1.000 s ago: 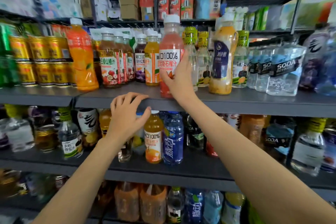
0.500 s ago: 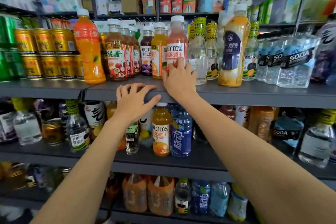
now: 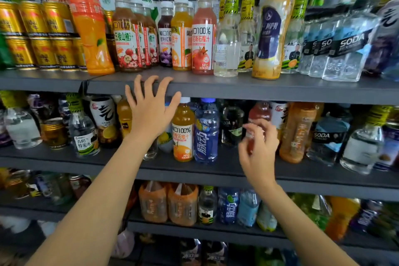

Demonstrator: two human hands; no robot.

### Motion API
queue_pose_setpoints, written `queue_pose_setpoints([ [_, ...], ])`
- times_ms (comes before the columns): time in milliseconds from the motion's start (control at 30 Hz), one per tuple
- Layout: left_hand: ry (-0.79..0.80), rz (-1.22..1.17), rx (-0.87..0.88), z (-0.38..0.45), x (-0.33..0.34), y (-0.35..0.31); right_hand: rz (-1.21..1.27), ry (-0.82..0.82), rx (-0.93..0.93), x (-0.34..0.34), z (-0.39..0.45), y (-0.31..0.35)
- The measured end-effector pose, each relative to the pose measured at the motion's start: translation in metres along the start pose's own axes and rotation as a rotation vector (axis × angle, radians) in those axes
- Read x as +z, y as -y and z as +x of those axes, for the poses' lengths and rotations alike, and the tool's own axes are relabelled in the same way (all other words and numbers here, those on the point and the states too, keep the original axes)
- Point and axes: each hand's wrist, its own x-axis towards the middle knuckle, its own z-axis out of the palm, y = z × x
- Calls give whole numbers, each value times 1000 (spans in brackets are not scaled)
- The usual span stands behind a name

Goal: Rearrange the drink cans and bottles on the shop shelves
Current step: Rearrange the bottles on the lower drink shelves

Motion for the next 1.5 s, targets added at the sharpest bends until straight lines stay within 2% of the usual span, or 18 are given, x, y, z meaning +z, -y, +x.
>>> queue_pose_setpoints([
  [100,-26,3,-42,-1,1,-7,-67,158,373,2,-8,-50],
  [167,-15,10,-72,-2,-1,-11,-88,224,519,9,9,-70],
  [367,-7,46,-67,2,-6,-10,-276,273,767,48,41,-87],
  [467,-21,58,-93,2,-5,-13,-223,217,802,59,37,-91],
  [600,-62,69,-63,0,3,-11,-117,172,729,49,22,-81],
  [767,-187,74,-33,-8,12,-10,46,200,514,5,-17,-39],
  [900,-188,25,15,-9,10,-4,81,234,333,-28,-29,-1],
  [1067,-116,0,189,-1,-7,29,220,27,161,-41,18,88],
  [1200,23,-85,244,14,-27,43,251,-128,26,-14,97,150],
  [1267,114,-100,257,20,-32,47,192,-137,28,8,134,167],
  [1333,170,-89,284,23,-34,53,141,-72,63,32,153,173],
  [1500,243,-85,358,33,-40,67,-30,36,202,73,164,154],
])
